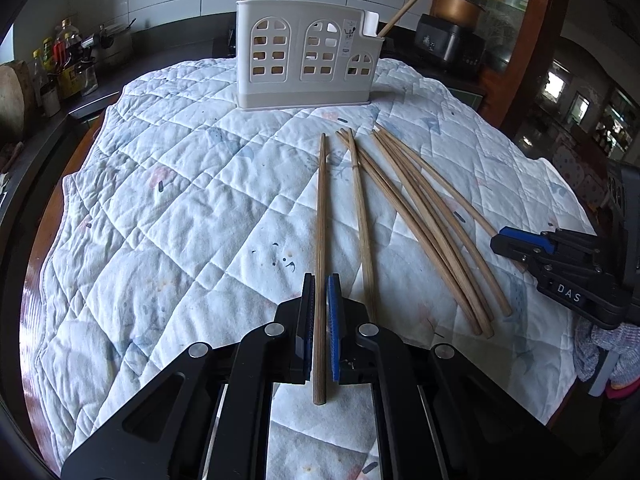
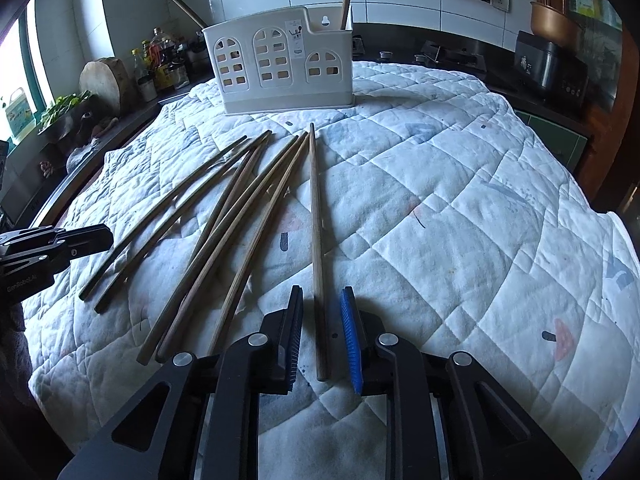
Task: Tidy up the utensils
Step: 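Close the left tool on another chopstick while the right tool grasps one too, then carry both held chopsticks to the caddy and lower them into its slots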
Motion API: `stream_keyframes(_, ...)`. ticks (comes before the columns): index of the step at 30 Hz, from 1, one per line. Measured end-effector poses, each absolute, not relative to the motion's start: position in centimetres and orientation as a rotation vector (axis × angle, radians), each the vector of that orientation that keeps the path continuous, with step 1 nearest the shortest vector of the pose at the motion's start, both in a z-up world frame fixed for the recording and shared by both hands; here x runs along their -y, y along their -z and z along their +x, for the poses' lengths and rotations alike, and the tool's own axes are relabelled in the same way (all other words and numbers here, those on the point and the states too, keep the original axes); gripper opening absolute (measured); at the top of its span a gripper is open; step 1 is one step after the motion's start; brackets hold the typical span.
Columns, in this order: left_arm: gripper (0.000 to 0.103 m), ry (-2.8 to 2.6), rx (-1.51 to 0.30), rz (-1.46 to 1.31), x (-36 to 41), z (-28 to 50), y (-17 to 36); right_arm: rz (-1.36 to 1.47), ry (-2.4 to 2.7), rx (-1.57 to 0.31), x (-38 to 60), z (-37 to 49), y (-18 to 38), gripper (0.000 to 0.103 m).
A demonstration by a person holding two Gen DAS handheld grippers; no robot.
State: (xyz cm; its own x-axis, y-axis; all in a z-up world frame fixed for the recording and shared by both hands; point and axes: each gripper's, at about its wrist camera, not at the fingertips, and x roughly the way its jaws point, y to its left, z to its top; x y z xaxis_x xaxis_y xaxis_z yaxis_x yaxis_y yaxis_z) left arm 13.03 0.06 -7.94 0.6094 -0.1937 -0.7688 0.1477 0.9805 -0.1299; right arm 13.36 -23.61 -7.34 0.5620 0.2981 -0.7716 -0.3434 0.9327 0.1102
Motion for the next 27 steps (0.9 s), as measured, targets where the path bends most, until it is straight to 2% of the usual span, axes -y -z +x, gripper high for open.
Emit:
stream_keyframes(4, 0.009, 0.181, -0.913, -0.055, 0.0, 13.2, 8.5, -0.057, -0.378, -0.899, 23.5, 13.4, 7.4, 0.019)
stream_keyframes(21, 0.010, 0.216, -0.970, -0.079, -0.4, 14.5, 9.6, -0.067, -0.384, -0.901, 23.3, 13.4, 7.6, 0.021)
stream_keyframes(24, 0.007, 0.214, -0.964, -0.065, -0.2, 14.6, 9.7, -0.079, -0.377, -0.899, 23.2, 13.4, 7.6, 0.019)
stream_keyframes(27, 0.006, 0.208, -0.959, -0.067, -0.1, 14.5, 9.5, -0.074, -0.369, -0.896, 23.3, 13.4, 7.6, 0.009)
